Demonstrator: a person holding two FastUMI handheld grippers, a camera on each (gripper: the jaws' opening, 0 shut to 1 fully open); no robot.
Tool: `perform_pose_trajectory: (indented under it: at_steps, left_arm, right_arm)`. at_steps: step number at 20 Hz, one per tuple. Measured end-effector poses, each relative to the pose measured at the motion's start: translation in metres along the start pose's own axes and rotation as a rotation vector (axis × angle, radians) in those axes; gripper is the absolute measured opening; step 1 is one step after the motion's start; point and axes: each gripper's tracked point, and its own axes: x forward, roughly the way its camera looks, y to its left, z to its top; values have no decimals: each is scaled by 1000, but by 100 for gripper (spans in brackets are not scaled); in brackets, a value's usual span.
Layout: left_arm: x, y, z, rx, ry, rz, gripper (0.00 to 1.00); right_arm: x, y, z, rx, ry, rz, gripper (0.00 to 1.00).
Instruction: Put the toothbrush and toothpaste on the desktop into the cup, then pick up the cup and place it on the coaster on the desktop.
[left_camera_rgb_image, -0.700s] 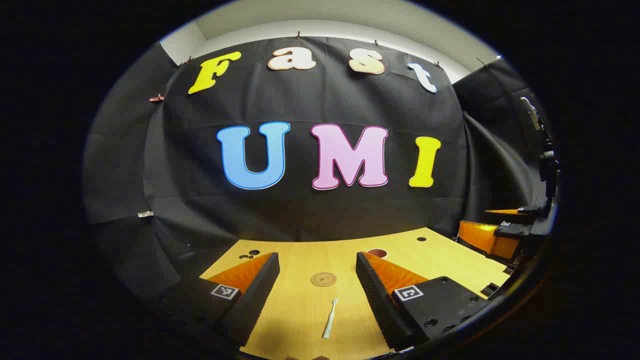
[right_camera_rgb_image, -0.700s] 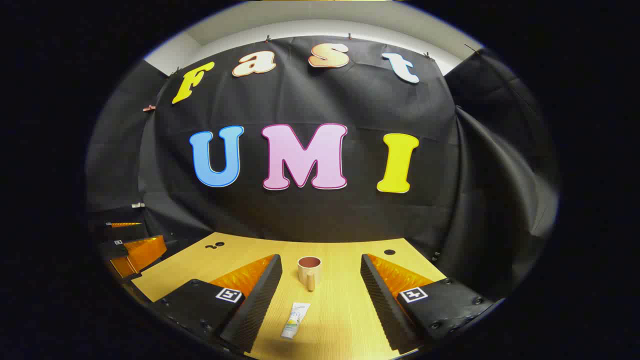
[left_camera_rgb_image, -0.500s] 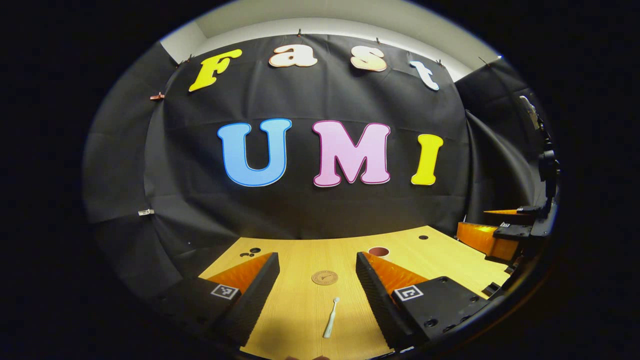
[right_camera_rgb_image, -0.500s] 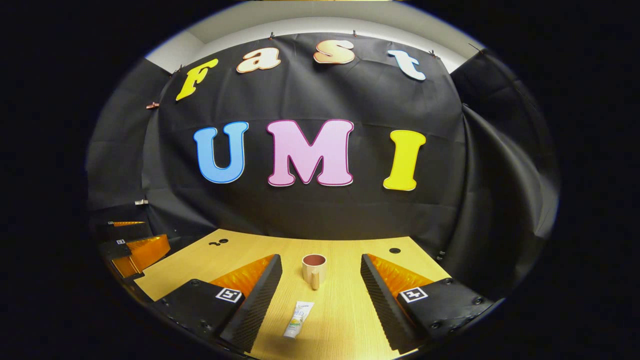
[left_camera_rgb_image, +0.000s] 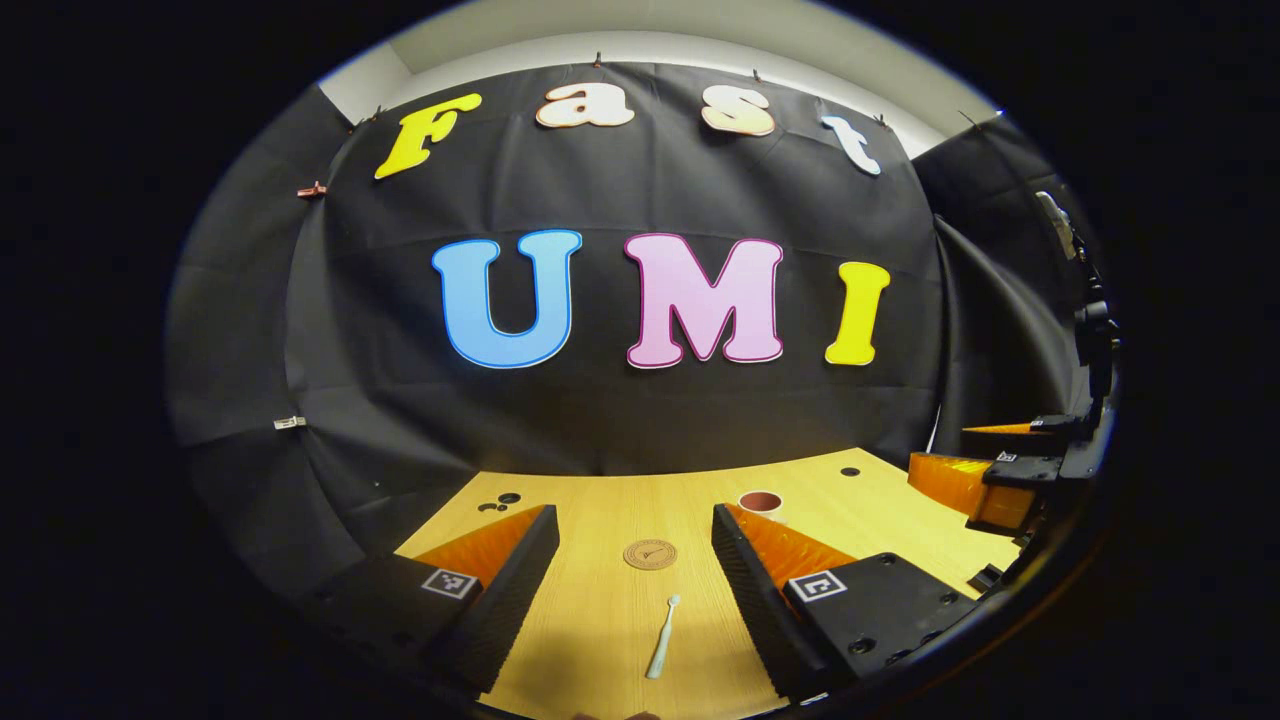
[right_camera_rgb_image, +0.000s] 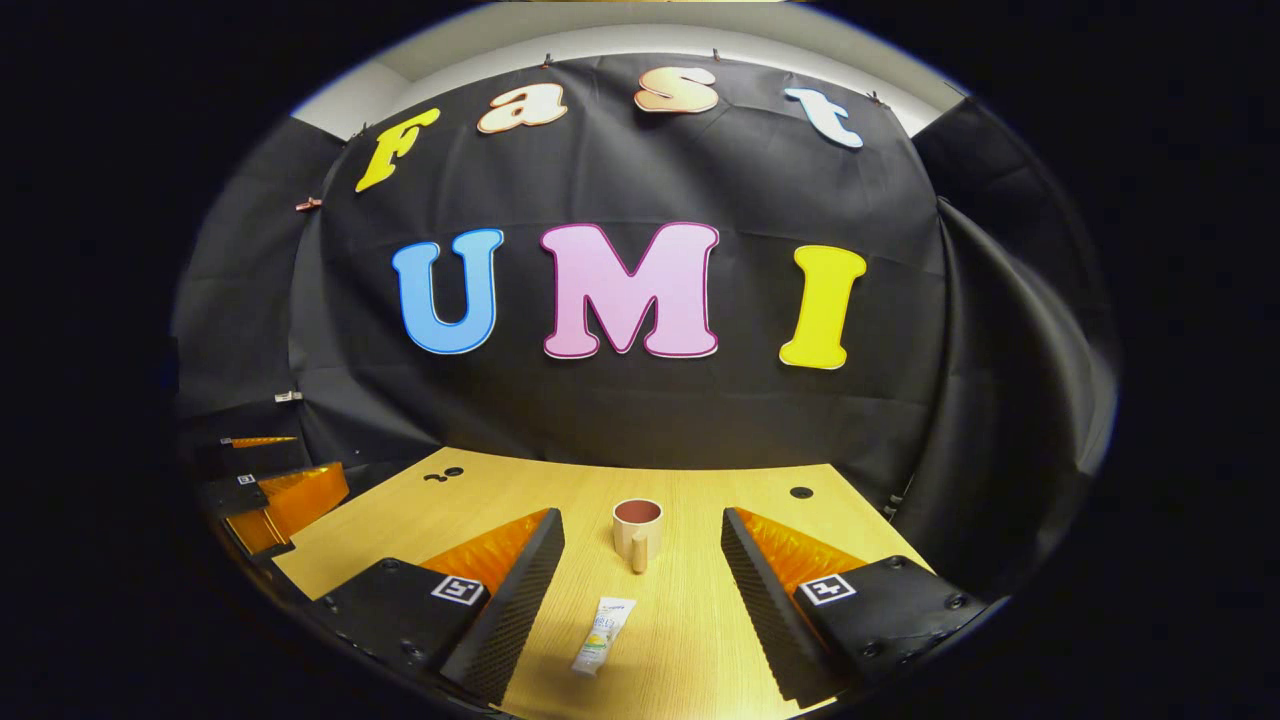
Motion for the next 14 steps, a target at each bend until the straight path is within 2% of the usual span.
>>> perform_pose_trajectory:
  at_steps: [10,14]
  left_arm:
    - [5,2,-11,2,26,11,97]
    - [7,7,-18,-6,43,45,97]
  right_arm:
    - [18,4,-18,-8,72,15,97]
    - [35,6,-28,2,105,31,97]
